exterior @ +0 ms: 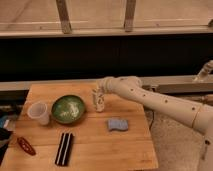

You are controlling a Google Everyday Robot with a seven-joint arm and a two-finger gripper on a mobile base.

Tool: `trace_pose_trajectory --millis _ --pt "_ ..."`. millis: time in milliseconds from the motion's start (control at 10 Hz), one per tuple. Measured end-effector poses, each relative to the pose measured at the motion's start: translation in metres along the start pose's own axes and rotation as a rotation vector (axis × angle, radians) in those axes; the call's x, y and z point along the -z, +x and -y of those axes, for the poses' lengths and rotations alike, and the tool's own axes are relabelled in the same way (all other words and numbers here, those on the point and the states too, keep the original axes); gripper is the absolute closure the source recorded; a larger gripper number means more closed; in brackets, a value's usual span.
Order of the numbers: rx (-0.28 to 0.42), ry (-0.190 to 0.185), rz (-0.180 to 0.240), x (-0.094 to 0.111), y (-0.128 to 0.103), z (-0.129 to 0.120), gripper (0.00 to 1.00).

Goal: Stand the bottle upright

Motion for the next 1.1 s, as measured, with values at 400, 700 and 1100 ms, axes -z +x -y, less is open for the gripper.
trace_pose_trajectory --millis 400,700,1100 --pt "-0.001 -0.006 0.015 0.0012 0.0005 0.0005 0.70" --pt "-0.002 -0.006 0.015 0.0015 0.0009 0.0010 0.42" --pt "-0.002 -0.004 0.015 0.0020 0.0011 0.0017 0.20"
